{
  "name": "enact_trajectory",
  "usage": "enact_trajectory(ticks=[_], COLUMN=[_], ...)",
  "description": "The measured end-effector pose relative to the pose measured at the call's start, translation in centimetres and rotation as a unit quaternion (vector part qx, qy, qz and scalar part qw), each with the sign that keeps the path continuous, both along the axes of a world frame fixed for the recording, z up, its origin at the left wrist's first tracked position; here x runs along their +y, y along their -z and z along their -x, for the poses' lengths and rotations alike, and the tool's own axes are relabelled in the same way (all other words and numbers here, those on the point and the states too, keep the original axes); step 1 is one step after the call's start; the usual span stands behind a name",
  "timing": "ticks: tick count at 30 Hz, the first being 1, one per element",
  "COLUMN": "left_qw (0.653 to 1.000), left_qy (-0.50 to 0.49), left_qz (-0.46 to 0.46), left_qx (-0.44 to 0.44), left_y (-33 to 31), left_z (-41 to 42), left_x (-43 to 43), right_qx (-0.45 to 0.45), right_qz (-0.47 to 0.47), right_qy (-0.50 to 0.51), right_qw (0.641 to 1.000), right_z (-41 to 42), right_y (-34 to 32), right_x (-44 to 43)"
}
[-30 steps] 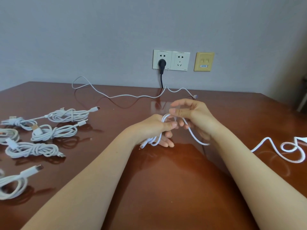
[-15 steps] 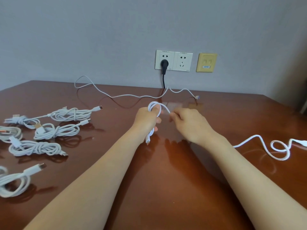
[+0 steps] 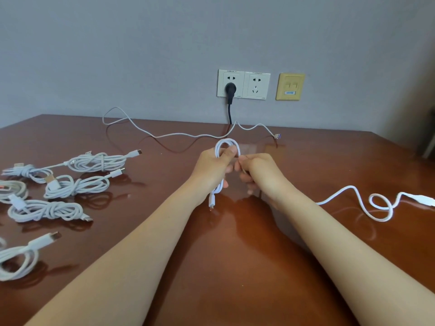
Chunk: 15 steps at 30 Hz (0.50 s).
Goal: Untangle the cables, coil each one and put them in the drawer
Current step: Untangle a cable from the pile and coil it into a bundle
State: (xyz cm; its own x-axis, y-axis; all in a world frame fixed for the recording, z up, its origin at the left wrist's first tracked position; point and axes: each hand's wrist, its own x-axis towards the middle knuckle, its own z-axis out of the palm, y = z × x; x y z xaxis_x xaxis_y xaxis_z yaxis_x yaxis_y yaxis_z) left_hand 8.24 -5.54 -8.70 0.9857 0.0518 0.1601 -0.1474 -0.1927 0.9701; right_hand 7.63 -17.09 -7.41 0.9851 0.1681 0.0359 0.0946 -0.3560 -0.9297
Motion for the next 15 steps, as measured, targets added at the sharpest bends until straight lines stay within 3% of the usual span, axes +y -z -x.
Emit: enact_trajectory(ticks=[7, 11, 15], left_qw=[0.999, 0.997, 0.983], left_qy=[0.025, 0.017, -0.018], left_qz=[0.025, -0.047, -0.167], left_qx=[-0.019, -0.056, -0.077], left_y=[-0.25, -0.4, -0.44], left_z=[0.35, 0.49, 0.6], left_x=[-0.24, -0.11, -0.3], right_qx=[-0.119, -0.106, -0.122], right_qz=[0.092, 0.097, 0.182], right_qy=[0.01, 0.014, 0.006], right_qw=[0.989, 0.989, 0.976], right_z=[-0.52, -0.53, -0.24], right_y=[0.87, 0.83, 0.87], right_x=[-0.07, -0.25, -0.08])
